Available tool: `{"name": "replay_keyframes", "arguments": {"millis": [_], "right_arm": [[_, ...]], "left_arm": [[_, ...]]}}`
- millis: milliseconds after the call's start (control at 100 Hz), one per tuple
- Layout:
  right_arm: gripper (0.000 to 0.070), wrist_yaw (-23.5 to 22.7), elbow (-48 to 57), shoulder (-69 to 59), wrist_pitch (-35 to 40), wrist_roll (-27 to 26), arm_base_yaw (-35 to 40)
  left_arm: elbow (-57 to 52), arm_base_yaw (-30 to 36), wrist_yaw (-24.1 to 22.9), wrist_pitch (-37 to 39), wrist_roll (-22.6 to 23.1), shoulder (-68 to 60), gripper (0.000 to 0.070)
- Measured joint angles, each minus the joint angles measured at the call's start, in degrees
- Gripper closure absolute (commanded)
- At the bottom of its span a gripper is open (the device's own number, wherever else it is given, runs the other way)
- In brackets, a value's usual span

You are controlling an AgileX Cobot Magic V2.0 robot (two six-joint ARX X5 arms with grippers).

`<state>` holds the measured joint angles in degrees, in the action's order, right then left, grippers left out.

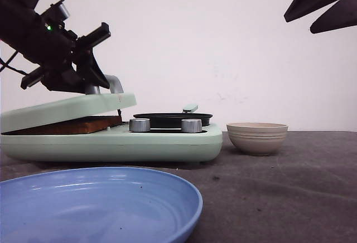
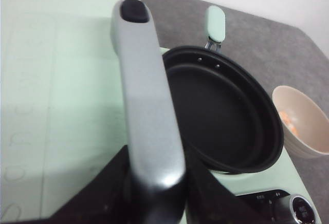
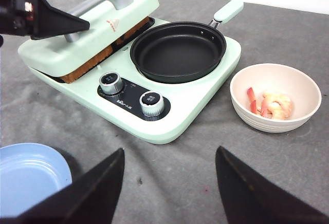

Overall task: Make breakfast with bread and shrimp
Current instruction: 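Swing the lid down over the bread with the left gripper, release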

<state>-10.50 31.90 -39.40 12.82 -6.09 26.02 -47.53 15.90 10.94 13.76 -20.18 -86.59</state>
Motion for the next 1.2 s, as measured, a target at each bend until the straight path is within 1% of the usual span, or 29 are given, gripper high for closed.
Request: {"name": "replay_keyframes", "arguments": {"millis": [110,140,170,230,390,510,760,940,1060,1120,1200], "right_arm": [[0.0362,0.0,0.0,0.0,0.0,-0.2,0.0],[0.0362,0.0,0.0,0.0,0.0,-0.3,0.0],[0.0362,0.0,0.0,0.0,0.0,-0.3,0.0],[0.0362,0.0,0.0,0.0,0.0,-0.3,0.0],[0.0362,0.0,0.0,0.0,0.0,-0.4,0.0],[0.0362,0.0,0.0,0.0,0.0,-0.4,0.0],[0.0362,0.0,0.0,0.0,0.0,-0.8,0.0],[0.0362,0.0,0.0,0.0,0.0,-0.8,0.0],[0.0362,0.0,0.0,0.0,0.0,-0.8,0.0],[0.0362,0.0,0.0,0.0,0.0,-0.8,0.0],[0.0362,0.0,0.0,0.0,0.0,-0.9,0.0]], "left_arm": [[0.0,0.0,0.1,0.0,-0.4,-0.4,0.0399],[0.1,-0.2,0.0,-0.1,-0.6,-0.5,0.0359],[0.4,-0.3,0.0,-0.1,-0.8,-0.6,0.0334],[0.6,-0.5,-0.2,0.3,-0.9,-0.5,0.0305],[0.8,-1.1,-0.1,1.5,-1.0,-0.5,0.0305],[0.8,-1.3,1.0,1.6,-1.0,-0.3,0.0304],[0.7,-1.5,1.0,-2.7,-1.0,4.0,0.0305],[-0.6,-1.5,1.0,-3.4,-0.6,11.8,0.0305],[-1.3,-1.7,0.9,-3.5,0.5,18.0,0.0305],[-1.3,-2.1,0.9,-5.3,1.5,21.1,0.0305],[-1.3,-2.9,0.8,-9.5,2.6,24.9,0.0305]]}}
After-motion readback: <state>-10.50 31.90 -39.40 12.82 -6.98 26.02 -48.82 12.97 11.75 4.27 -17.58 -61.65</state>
